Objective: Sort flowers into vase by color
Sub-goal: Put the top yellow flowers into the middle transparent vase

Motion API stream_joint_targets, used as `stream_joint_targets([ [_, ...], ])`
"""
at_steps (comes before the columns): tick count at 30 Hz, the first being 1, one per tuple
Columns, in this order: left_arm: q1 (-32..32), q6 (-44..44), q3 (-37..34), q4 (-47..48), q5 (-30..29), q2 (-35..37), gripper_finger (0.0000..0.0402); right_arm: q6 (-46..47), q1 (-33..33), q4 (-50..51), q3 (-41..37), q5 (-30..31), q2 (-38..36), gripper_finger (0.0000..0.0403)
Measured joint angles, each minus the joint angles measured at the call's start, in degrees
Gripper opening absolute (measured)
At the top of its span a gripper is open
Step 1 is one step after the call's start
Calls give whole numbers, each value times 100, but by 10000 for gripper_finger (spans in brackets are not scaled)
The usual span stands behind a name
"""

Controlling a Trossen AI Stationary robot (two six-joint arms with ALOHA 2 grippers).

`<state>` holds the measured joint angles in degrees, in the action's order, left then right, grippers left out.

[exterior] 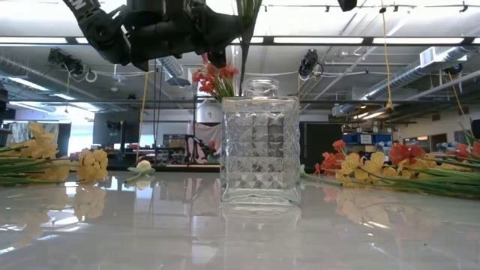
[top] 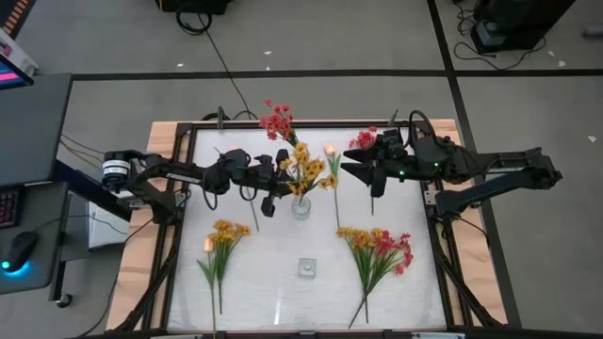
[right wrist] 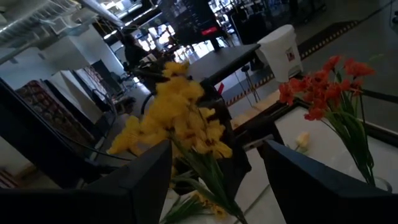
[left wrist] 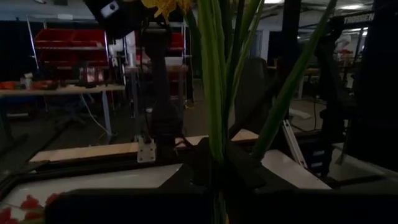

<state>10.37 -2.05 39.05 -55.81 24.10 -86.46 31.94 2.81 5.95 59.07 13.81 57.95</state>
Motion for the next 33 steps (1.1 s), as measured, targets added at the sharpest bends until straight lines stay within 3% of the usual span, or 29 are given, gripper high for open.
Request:
stream_joint_targets([
  [11,9,408,0,175,-92,4,21,0,0,-36,0,2,0,261],
  [33,33,426,-2,301,-111,-435,21,-34,0,-80,0,2,0,261],
])
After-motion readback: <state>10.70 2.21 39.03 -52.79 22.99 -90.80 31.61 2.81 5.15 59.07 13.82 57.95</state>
